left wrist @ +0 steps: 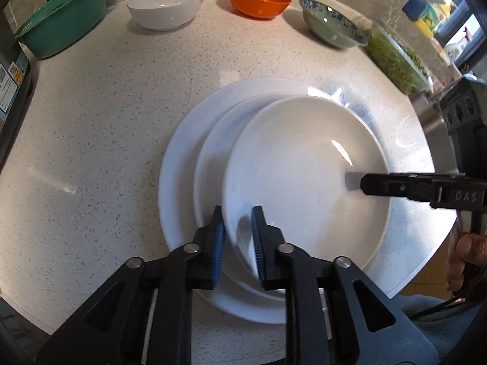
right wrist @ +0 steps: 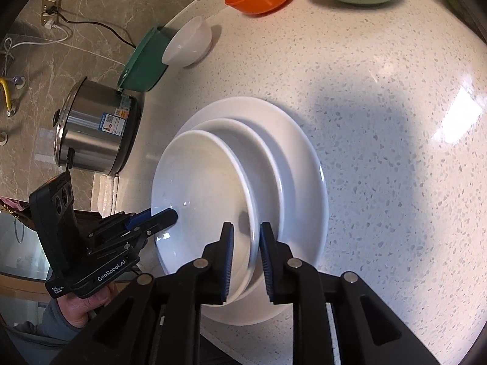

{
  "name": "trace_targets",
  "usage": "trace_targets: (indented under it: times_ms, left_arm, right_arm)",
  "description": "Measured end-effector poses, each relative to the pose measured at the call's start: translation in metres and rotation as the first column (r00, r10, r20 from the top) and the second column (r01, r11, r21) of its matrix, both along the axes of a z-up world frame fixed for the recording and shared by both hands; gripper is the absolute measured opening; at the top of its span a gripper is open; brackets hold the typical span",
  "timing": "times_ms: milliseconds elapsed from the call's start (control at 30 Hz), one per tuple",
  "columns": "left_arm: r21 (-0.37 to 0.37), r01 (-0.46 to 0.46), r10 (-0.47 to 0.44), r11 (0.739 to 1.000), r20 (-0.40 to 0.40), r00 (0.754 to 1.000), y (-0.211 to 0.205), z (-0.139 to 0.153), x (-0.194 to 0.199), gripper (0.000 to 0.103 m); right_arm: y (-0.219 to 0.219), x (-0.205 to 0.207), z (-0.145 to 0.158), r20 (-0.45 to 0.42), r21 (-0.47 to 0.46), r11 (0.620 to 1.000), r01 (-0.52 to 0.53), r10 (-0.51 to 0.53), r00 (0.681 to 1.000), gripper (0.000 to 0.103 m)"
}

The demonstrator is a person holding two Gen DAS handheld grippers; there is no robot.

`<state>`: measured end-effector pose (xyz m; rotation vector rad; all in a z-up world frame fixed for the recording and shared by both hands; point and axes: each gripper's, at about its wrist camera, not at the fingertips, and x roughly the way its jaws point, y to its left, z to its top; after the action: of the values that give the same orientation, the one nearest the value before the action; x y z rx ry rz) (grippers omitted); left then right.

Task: Organize plates and bowls
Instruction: 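Open both tools and release the white deep dish on the stack, then move both tools to the blue-and-white patterned bowl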

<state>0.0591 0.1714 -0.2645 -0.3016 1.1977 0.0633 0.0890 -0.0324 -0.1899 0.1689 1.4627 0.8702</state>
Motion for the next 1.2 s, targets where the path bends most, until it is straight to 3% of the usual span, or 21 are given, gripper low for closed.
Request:
trace_targets:
  times_ms: [33, 167, 267, 400, 567, 1067, 1200]
  left_arm:
    - [-0.012, -0.007, 0.007, 1.0, 0.008, 1.0, 0.001, 0.0, 0.0, 0.023]
    - [-0.06, -0.002, 0.005, 0.998, 0.059, 0.998, -0.001, 0.005, 0.001, 0.054]
    - [-0.054, 0.009, -0.005, 0.998, 0.076, 0.997, -0.005, 0.008, 0.004, 0.063]
    - [-0.063, -0.001, 0.006, 0.998, 0.089, 0.996, -0.004, 0.011, 0.005, 0.064]
    - [-0.069, -0.014, 0.022, 0.998, 0.119, 0.993, 0.0, 0.02, 0.001, 0.074]
    - [-0.146, -0.116, 0.141, 0.983, 0.176, 0.974, 0.04, 0.041, 0.009, 0.074]
    - [-0.157, -0.12, 0.148, 0.98, 0.177, 0.973, 0.044, 0.045, 0.016, 0.074]
  right_arm:
    - [0.0, 0.0, 0.0, 0.002, -0.002, 1.0, 0.0, 0.0, 1.0, 0.021]
    - [0.003, -0.001, 0.003, 0.021, -0.012, 1.0, -0.008, 0.009, 1.0, 0.025]
    - [0.008, -0.002, 0.008, 0.06, -0.037, 0.999, -0.023, 0.026, 0.998, 0.029]
    - [0.013, -0.005, 0.011, 0.084, -0.056, 0.997, -0.045, 0.05, 0.995, 0.037]
    - [0.023, -0.011, 0.022, 0.135, -0.08, 0.993, -0.083, 0.093, 0.987, 0.06]
    - [0.035, -0.013, 0.036, 0.178, -0.117, 0.985, -0.125, 0.145, 0.973, 0.075]
    - [0.03, -0.008, 0.039, 0.155, -0.072, 0.991, -0.112, 0.122, 0.98, 0.075]
